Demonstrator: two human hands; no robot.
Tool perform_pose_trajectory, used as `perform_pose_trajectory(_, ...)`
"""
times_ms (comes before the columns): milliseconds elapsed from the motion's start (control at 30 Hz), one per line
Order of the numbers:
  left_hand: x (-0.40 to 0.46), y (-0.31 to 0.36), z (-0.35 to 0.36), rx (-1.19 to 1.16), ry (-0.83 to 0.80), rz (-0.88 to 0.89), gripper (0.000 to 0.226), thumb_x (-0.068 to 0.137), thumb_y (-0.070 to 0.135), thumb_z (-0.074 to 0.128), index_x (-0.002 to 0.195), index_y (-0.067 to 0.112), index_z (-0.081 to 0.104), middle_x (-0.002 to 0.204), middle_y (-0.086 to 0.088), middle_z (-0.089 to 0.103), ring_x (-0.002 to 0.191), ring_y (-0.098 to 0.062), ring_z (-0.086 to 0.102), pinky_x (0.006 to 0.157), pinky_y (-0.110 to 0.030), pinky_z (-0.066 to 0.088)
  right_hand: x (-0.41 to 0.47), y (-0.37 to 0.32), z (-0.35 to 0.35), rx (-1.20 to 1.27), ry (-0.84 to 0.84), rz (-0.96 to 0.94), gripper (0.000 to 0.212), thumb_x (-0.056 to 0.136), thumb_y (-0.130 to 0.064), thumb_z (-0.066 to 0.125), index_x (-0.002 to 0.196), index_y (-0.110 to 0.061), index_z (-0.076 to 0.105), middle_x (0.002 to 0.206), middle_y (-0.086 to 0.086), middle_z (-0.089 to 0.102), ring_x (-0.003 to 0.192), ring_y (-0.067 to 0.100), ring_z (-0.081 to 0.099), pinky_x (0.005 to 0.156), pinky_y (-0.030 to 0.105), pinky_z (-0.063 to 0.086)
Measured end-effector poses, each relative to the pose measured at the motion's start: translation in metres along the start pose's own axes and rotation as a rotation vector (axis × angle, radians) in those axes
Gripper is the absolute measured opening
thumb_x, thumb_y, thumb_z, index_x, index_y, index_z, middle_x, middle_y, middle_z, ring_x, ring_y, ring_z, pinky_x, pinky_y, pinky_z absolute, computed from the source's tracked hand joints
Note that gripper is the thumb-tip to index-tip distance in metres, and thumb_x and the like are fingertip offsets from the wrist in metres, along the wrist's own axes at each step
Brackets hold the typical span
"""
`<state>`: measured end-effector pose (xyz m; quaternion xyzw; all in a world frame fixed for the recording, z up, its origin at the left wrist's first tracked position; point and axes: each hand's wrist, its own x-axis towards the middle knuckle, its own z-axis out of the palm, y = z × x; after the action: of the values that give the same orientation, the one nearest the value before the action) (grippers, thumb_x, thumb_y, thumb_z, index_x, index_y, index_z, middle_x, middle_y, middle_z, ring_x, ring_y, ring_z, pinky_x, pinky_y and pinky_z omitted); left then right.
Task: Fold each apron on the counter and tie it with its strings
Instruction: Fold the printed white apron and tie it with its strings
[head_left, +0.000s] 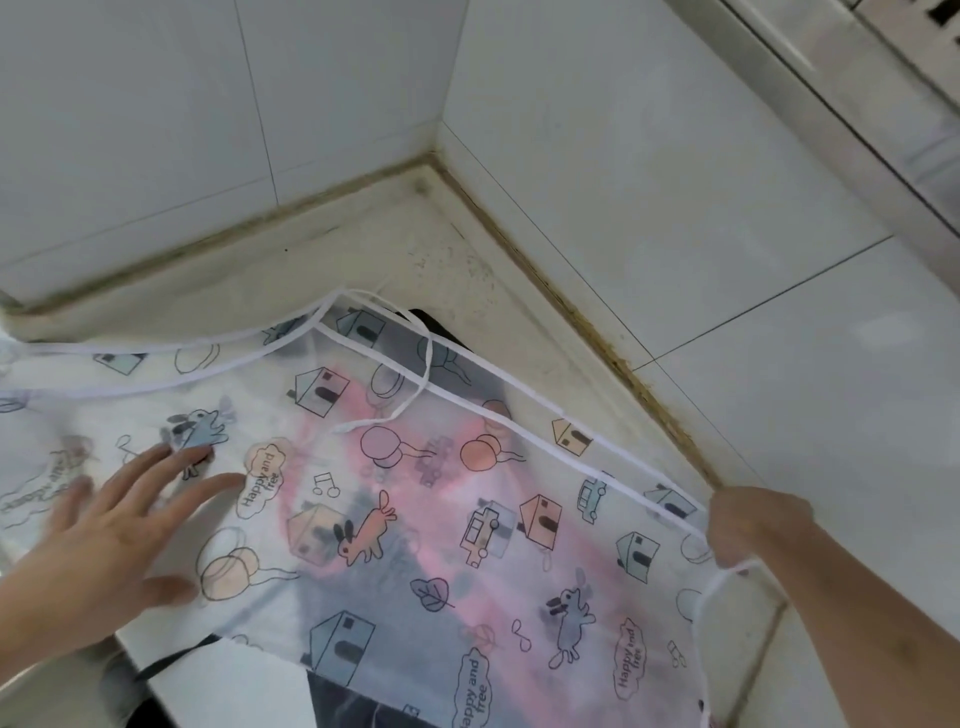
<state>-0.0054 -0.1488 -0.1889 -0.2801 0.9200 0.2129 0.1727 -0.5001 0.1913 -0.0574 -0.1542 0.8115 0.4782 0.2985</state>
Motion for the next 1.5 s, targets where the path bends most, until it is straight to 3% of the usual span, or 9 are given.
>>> perform_pose_trajectory(267,0.001,-0.001,0.000,-0.008,-0.038,-0.016,0.151,0.030,0.046,0.105,0.154,0.062,0.020,0.169,0.012,0.022,0.154,-0.031,0.026,0.105,-0.076,0.036,-0.014,-0.003,0.042,0.431,0.609,0.124,0.033,0.094,-0.029,0.058,0.117,-0.014,0.041,0.091,0.000,0.051,0.077,0.025,0.064,0.055,0.029,0.039)
perform_pose_trajectory(367,-0.001,0.006,-0.004,0.001,-0.055,-0.061,0.148,0.033,0.048,0.104,0.154,0.062,0.019,0.168,0.011,0.024,0.154,-0.029,0.026,0.103,-0.075,0.033,-0.018,-0.048,0.051,0.695,0.553,-0.259,0.030,0.095,-0.029,0.064,0.121,-0.024,0.051,0.113,-0.007,0.060,0.103,0.017,0.063,0.083,0.037,0.055)
perform_pose_trajectory(533,-0.009,0.010,-0.014,-0.027,-0.046,-0.033,0.121,0.062,0.061,0.091,0.154,0.065,0.012,0.170,0.021,0.007,0.159,-0.014,0.002,0.119,-0.069,0.014,-0.030,-0.136,0.004,0.975,0.466,-0.675,0.052,0.095,-0.028,0.071,0.144,-0.024,0.055,0.138,-0.013,0.052,0.135,0.011,0.040,0.116,0.030,0.033)
perform_pose_trajectory(733,-0.010,0.011,-0.017,-0.064,-0.004,0.016,0.113,0.071,0.074,0.076,0.157,0.060,0.005,0.168,0.027,-0.008,0.158,-0.007,-0.014,0.125,-0.054,-0.002,-0.042,-0.204,-0.070,0.936,0.518,-0.740,0.053,0.087,-0.055,0.073,0.128,-0.028,0.053,0.119,-0.007,0.046,0.116,0.015,0.040,0.104,0.036,0.040)
perform_pose_trajectory(900,-0.011,-0.002,-0.019,-0.085,0.132,0.077,0.102,0.072,0.081,0.063,0.160,0.050,0.020,0.169,0.016,0.015,0.157,-0.017,0.015,0.123,-0.048,0.019,-0.033,-0.220,-0.094,1.038,0.557,-0.741,0.016,0.100,-0.028,0.061,0.090,-0.019,0.052,0.096,-0.001,0.053,0.089,0.025,0.056,0.071,0.036,0.047)
perform_pose_trajectory(1033,-0.011,-0.005,-0.029,-0.084,0.254,0.001,0.086,0.083,0.073,0.052,0.158,0.034,0.036,0.160,0.002,0.035,0.146,-0.027,0.039,0.116,-0.047,0.038,-0.020,-0.216,-0.103,1.161,0.600,-0.633,0.016,0.107,-0.026,0.050,0.093,-0.018,0.047,0.074,0.010,0.061,0.060,0.027,0.057,0.051,0.033,0.039)
perform_pose_trajectory(1167,-0.014,-0.024,-0.026,-0.081,0.196,-0.187,0.082,0.088,0.070,0.039,0.158,0.027,0.039,0.161,-0.004,0.038,0.149,-0.030,0.036,0.117,-0.051,0.036,-0.008,-0.222,-0.110,1.017,0.619,-0.567,0.017,0.108,-0.031,0.047,0.098,-0.017,0.045,0.072,0.008,0.059,0.062,0.028,0.057,0.052,0.035,0.041)
perform_pose_trajectory(1333,-0.025,-0.049,-0.017,-0.006,0.078,-0.274,0.096,0.080,0.084,0.011,0.163,0.041,-0.007,0.172,0.016,-0.010,0.160,-0.015,-0.011,0.128,-0.047,0.000,-0.007,-0.237,-0.119,0.787,0.665,-0.476,0.025,0.108,-0.040,0.042,0.100,-0.016,0.041,0.089,0.006,0.054,0.078,0.031,0.054,0.063,0.038,0.044)
perform_pose_trajectory(1500,-0.029,-0.055,-0.010,0.021,0.071,-0.336,0.098,0.077,0.088,0.007,0.161,0.043,-0.016,0.169,0.018,-0.019,0.159,-0.027,-0.016,0.129,-0.050,0.002,-0.007,-0.231,-0.125,0.716,0.606,-0.336,0.040,0.106,-0.056,0.038,0.102,-0.016,0.043,0.085,0.005,0.059,0.079,0.031,0.060,0.067,0.038,0.049)
